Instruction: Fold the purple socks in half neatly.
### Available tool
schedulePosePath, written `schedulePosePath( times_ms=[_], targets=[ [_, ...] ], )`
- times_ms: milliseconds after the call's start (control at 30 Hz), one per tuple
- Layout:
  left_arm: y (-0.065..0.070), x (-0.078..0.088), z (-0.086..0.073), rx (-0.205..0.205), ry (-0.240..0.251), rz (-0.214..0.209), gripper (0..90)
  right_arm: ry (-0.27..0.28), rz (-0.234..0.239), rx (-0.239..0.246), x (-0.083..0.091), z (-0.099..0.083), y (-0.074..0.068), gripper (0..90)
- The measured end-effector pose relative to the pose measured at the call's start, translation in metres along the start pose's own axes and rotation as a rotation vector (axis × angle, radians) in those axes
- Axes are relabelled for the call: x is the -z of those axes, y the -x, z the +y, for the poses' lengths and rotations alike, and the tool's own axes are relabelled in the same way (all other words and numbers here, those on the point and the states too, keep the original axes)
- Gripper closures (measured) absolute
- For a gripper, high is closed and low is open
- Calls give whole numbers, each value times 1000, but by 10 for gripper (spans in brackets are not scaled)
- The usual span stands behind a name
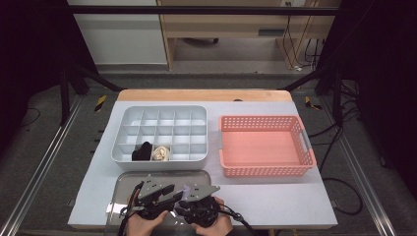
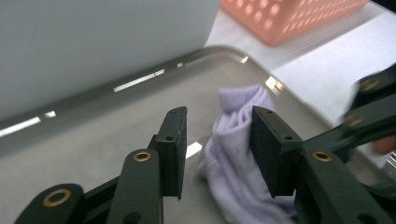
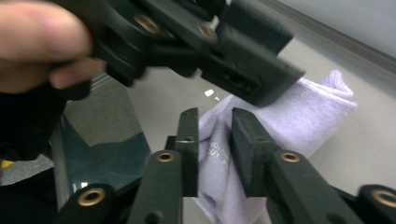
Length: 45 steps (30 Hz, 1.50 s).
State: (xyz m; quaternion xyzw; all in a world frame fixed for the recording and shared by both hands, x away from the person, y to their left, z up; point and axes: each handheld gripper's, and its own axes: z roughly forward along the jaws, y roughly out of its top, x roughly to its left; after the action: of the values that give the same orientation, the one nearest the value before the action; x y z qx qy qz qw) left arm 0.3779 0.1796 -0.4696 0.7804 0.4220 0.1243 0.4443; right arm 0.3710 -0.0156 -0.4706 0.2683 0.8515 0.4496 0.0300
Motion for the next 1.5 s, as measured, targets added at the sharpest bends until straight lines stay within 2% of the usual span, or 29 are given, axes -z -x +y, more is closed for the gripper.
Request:
schedulePosePath(
  times_ms=[67, 267, 400, 467, 533, 700, 767, 800, 867, 967, 1100, 1200, 1300, 1500],
  targets=[
    [-3, 1, -3, 11, 0, -2, 561, 5, -21, 1, 8, -2, 1, 688],
    [-5, 7, -10, 30, -1, -11, 554, -4, -63, -17, 18, -8, 10, 702],
    [-2, 11, -16, 45, 1, -12, 517, -4, -121, -5, 22, -7, 15, 706],
    [1, 11, -18, 49, 1, -9, 490, 3, -148, -26, 23, -6, 18, 704],
    [3, 12, -19, 45, 3, 2, 486, 12, -149, -32, 23, -6, 18, 705],
    [8, 13, -22, 35, 8, 30, 460, 77, -154, -67, 29, -1, 16, 718],
    [9, 13, -23, 32, 10, 37, 459, 73, -166, -73, 29, -2, 16, 717],
    [9, 13, -23, 31, 9, 40, 459, 51, -160, -81, 27, -5, 16, 711],
    [9, 13, -24, 33, 8, 41, 459, 42, -157, -77, 27, -8, 15, 704],
    [8, 12, -24, 50, 5, 26, 455, 18, -164, -66, 25, -17, 12, 699],
    [5, 13, -23, 72, 9, 11, 448, 42, -161, -69, 29, -18, 12, 678],
    [4, 13, -23, 72, 7, 9, 448, 69, -134, -81, 33, -15, 10, 681],
    [3, 13, -23, 78, 3, 4, 431, 24, -132, -73, 27, -22, 8, 686],
    [1, 12, -27, 95, -9, -46, 387, 2, -130, -95, 27, -31, 8, 689]
  ],
)
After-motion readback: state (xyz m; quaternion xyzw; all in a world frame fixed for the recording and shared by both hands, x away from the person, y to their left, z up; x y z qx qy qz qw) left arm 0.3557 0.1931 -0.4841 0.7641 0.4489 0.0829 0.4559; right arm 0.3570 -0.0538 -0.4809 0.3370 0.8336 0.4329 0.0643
